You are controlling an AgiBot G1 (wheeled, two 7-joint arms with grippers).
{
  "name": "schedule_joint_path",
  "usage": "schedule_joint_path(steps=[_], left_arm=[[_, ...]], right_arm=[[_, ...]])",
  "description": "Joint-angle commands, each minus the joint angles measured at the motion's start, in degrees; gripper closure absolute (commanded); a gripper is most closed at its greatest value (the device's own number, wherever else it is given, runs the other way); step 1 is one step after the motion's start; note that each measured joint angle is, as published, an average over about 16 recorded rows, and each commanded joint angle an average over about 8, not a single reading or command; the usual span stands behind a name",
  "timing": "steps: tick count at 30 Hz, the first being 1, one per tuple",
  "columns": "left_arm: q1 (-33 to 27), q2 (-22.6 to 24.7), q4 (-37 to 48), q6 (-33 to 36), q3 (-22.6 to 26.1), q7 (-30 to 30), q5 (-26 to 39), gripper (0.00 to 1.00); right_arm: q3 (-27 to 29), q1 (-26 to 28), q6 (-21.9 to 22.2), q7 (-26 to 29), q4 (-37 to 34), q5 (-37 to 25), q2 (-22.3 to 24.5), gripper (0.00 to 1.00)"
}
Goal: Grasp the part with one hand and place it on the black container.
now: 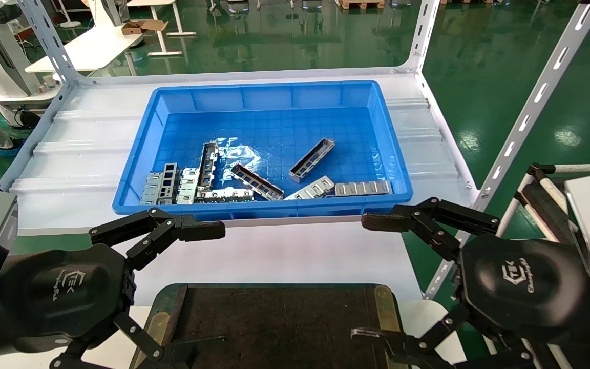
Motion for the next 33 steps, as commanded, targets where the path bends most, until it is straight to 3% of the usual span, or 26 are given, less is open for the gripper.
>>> schedule_joint_path(steps=[1, 33], left_arm=[[0.0, 0.0, 0.0, 0.0, 0.0, 0.0, 0.0, 0.0], [0.01, 0.0, 0.02, -0.05, 0.0, -0.03, 0.03, 0.0]], right_arm=[[0.0, 0.0, 0.0, 0.0, 0.0, 0.0, 0.0, 0.0], [0.0, 0.0, 0.0, 0.0, 0.0, -0.01, 0.0, 0.0]])
